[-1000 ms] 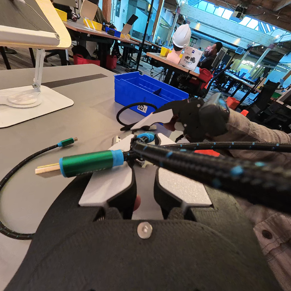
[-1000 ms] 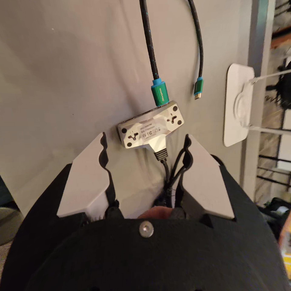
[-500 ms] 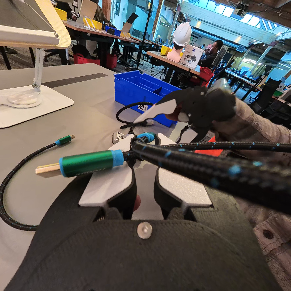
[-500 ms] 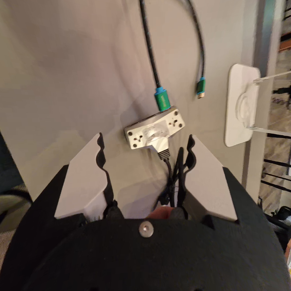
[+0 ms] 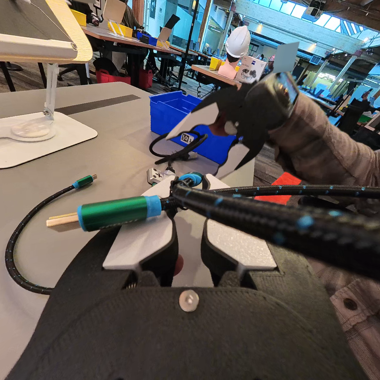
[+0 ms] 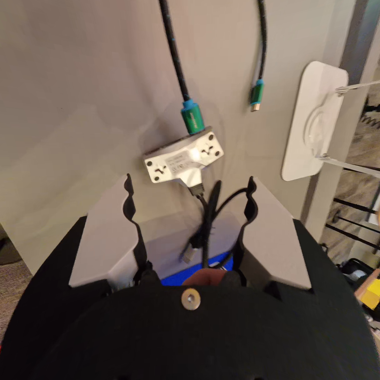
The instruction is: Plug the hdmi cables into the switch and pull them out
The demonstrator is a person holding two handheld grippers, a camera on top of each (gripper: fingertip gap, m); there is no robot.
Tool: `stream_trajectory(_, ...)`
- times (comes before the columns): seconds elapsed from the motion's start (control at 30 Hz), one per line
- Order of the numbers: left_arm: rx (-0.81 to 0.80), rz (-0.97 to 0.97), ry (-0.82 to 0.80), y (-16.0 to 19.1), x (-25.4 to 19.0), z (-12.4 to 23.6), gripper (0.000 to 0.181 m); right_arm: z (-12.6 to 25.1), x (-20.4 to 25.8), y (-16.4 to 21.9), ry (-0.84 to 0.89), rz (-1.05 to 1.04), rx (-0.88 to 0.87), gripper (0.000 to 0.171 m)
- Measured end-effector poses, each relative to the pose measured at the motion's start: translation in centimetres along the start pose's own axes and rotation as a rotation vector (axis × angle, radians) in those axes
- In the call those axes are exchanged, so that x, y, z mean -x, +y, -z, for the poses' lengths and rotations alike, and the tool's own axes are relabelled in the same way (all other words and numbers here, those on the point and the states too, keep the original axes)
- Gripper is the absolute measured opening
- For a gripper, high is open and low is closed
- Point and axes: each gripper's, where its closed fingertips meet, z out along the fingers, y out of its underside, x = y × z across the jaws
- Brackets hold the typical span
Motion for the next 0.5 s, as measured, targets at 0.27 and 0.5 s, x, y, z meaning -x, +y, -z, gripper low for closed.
stream_trajectory(0.27, 0.016, -0.009, 0.009, 0.4, -0.2, -0.3, 0.020, -2.9, 0.4, 3.9, -0.174, 0.123, 0.203, 0.120)
stream_trajectory(0.5, 0.016, -0.004, 0.008, 0.4, 0.0, -0.2, 0.020, -6.5, 2.1, 5.0, -0.289, 0.086, 0.208, 0.088)
